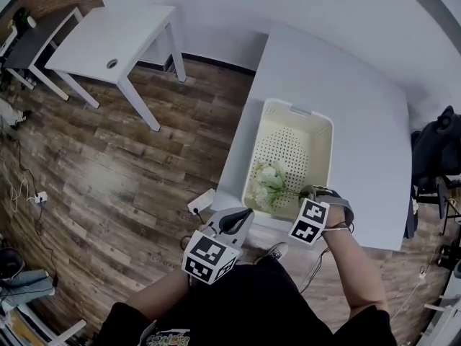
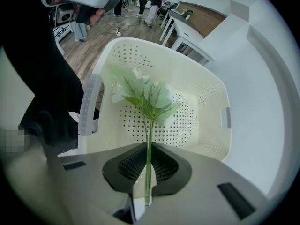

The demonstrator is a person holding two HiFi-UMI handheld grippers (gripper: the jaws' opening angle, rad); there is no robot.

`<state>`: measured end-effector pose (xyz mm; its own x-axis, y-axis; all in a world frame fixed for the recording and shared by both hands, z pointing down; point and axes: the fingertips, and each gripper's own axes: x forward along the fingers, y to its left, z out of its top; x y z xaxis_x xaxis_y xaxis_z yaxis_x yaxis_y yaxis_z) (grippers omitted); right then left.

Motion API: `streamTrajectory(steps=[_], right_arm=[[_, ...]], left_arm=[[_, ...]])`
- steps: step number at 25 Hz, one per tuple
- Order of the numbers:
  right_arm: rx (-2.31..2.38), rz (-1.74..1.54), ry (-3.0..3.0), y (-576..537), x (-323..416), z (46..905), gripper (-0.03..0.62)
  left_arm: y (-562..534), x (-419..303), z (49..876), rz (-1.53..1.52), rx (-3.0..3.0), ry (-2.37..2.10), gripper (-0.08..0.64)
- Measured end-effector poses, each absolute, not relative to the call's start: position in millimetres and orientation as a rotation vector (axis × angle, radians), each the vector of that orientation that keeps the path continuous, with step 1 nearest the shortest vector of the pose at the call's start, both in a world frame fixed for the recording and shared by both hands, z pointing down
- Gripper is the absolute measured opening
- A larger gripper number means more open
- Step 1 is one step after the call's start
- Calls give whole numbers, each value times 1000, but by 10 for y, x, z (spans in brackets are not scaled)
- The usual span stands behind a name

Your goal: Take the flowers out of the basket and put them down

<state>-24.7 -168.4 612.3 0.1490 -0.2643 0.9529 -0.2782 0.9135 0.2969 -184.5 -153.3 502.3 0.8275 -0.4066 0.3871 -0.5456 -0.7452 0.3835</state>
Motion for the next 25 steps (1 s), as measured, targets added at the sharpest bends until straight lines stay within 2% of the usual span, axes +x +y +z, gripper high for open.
streamTrajectory(steps=[15, 25], right_arm=[[877, 47, -1700, -1661, -345, 5470, 32], [1545, 261, -2013, -1567, -10, 4590, 32]], left_arm=[[-1321, -1701, 4872, 397, 2597, -660, 6], [-1148, -1510, 4726, 411, 2665, -587, 6]])
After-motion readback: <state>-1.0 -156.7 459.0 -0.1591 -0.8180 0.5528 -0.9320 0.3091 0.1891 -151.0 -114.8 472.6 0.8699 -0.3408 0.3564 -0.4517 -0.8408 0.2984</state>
